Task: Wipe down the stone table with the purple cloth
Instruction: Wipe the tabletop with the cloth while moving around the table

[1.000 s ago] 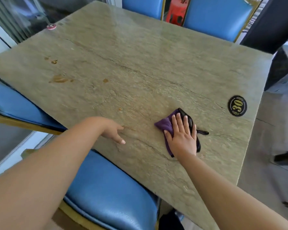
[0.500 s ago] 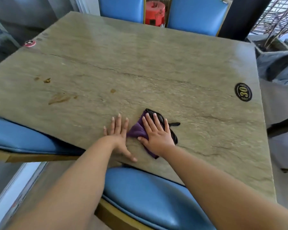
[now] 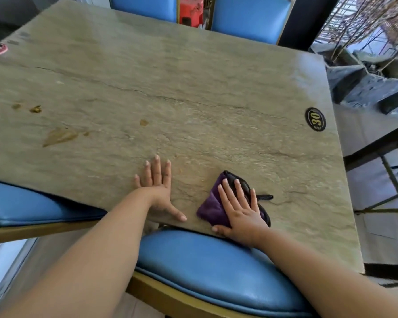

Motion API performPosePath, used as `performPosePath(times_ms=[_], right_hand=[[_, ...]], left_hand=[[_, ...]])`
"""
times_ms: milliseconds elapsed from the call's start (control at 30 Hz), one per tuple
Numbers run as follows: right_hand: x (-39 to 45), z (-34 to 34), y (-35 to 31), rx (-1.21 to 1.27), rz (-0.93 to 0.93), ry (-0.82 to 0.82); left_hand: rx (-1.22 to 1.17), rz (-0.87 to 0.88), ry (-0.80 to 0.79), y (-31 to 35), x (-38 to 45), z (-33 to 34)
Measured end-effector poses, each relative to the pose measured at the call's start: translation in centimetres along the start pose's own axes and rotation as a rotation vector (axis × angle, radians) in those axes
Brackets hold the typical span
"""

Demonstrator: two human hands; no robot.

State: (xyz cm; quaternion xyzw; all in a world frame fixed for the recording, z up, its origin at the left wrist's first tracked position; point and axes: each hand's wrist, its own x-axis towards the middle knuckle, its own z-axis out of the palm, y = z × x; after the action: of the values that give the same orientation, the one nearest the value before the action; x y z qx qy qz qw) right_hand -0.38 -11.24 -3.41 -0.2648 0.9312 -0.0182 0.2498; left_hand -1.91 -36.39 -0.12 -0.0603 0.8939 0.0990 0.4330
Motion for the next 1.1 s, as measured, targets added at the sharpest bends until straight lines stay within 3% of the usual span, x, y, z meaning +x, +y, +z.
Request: performPosePath(times_ms=[233, 367, 467, 533, 633, 700, 900, 1100], right_hand=[[3.6, -1.0, -3.1, -0.166, -0.284, 0.067], [1.7, -0.3, 0.5, -0.200, -0.344, 0.046], [-1.0, 0.8, 5.4, -0.162, -0.228, 0.097], [-3.7, 1.4, 9.1, -0.123, -0.096, 0.147], [-7.4, 2.5, 12.3, -0.037, 0.173, 0.157], [-8.9, 3.3, 11.8, 0.016, 0.273, 0.176], [-11.6, 5.5, 11.5, 0.034, 0.177, 0.285], [-9.9, 3.9, 14.9, 0.187, 0.641, 0.326]], left_hand=[[-0.084, -0.037, 0.048, 1.0, -0.7, 0.0], [-0.127, -0.078, 0.168, 4.3, -0.9, -0.3], [0.093, 0.188, 0.254, 8.3, -0.5, 0.0], [0.182, 0.367, 0.200, 11.4, -0.1, 0.4], [0.322, 0.484, 0.117, 15.3, 0.7, 1.8], [0.409, 0.485, 0.085, 16.5, 1.2, 2.9], [0.479, 0.445, 0.087, 16.6, 1.8, 3.8], [0.497, 0.377, 0.021, 17.5, 2.3, 3.6]])
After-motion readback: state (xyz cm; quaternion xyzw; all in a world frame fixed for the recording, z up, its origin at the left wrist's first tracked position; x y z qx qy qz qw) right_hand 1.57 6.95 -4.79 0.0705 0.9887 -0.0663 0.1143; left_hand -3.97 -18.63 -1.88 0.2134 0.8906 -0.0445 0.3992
